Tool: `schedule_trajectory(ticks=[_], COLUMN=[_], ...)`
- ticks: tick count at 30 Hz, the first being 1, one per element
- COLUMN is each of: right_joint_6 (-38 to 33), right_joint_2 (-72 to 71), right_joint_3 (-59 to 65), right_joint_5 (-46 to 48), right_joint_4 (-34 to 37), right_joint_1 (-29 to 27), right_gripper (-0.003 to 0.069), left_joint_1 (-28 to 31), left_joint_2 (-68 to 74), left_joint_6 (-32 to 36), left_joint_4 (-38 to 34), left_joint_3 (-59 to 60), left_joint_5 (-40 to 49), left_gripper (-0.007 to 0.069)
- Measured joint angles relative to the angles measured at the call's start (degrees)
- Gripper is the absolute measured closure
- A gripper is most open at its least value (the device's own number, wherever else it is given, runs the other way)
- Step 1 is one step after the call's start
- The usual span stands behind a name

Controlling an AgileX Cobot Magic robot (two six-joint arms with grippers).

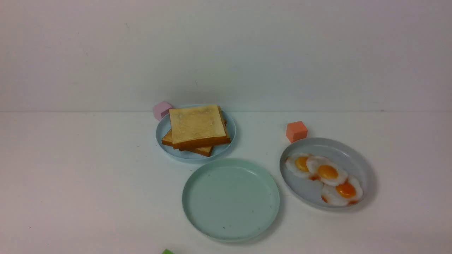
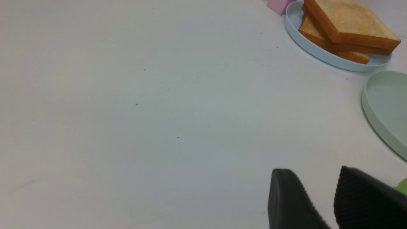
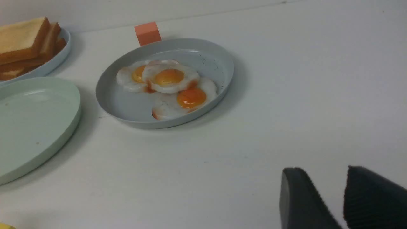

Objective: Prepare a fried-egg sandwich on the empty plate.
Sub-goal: Use the left arm to grab a slice of bread

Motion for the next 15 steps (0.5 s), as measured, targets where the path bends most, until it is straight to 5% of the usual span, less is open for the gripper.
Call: schedule_trajectory(ticks=[15], right_joint_6=[0.0], right_joint_2=[0.0], right_joint_3=[0.0], right_joint_5=[0.0], right_joint_4=[-0.1], right_joint_1=[0.0], right_gripper=[0.0418], left_joint_1=[0.0], left_joint_2=[0.0], left_joint_6=[-1.8], left_joint_4=[-1.9], left_joint_3=[0.0], left_joint_5=[-3.1], left_gripper=[0.0387])
